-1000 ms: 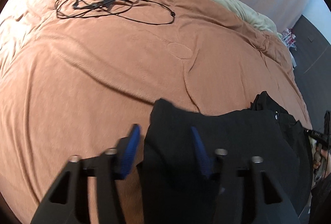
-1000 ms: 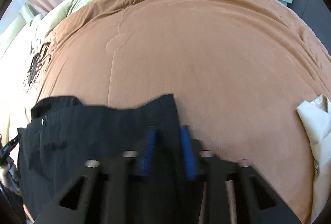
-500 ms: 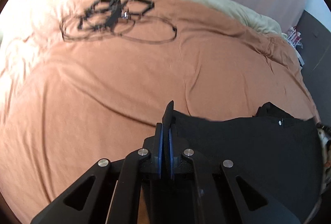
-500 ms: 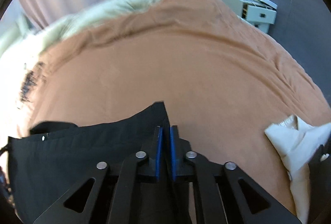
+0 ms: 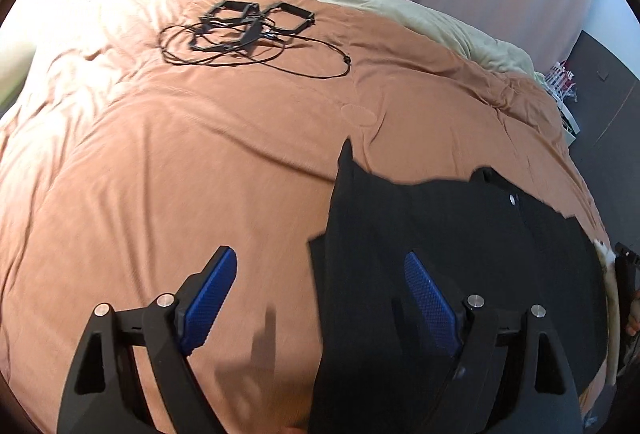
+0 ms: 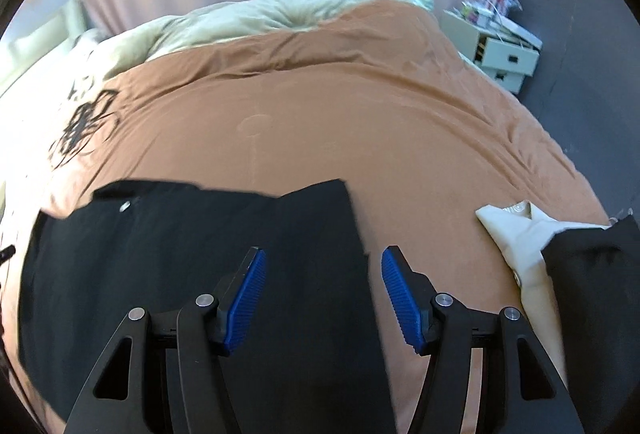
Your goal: Fold large clothes
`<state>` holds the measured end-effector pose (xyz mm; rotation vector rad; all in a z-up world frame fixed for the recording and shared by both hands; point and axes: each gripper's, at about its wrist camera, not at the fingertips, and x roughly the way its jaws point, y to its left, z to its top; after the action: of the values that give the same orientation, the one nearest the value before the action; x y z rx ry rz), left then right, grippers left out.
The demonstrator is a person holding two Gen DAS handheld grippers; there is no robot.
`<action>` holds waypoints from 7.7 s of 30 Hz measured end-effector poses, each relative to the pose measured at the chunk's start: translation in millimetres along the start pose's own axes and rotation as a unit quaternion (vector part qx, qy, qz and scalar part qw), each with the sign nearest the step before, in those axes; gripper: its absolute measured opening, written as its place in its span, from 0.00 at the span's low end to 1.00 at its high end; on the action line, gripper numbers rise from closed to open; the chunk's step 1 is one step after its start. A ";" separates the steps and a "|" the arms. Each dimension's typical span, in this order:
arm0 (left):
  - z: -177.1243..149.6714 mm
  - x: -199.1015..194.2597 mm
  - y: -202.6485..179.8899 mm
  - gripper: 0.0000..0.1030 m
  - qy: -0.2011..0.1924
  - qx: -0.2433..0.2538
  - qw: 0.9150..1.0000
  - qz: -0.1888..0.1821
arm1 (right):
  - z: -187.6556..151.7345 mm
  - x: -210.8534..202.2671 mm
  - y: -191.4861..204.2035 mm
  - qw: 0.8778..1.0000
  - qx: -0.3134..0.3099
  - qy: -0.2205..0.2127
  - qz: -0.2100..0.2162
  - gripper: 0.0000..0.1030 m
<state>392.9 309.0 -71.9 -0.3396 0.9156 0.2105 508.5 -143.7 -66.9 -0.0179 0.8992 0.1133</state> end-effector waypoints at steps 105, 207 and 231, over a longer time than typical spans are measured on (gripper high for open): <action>-56.6 -137.7 -167.0 0.14 0.008 -0.035 0.951 -0.308 | -213.3 -9.2 150.8 0.969 0.031 0.082 0.232 0.12; -153.1 59.0 -310.9 0.80 0.192 0.016 0.950 -0.245 | -199.7 -11.5 -117.3 0.956 0.218 0.065 0.187 0.38; -145.7 -22.4 -207.2 0.25 0.143 -0.004 0.957 -0.252 | -206.9 -3.8 -14.0 0.932 0.162 0.107 0.304 0.20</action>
<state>338.4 61.7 -94.8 -0.6099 1.0798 -0.3129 346.2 -171.0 -193.2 0.5711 1.1100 0.5485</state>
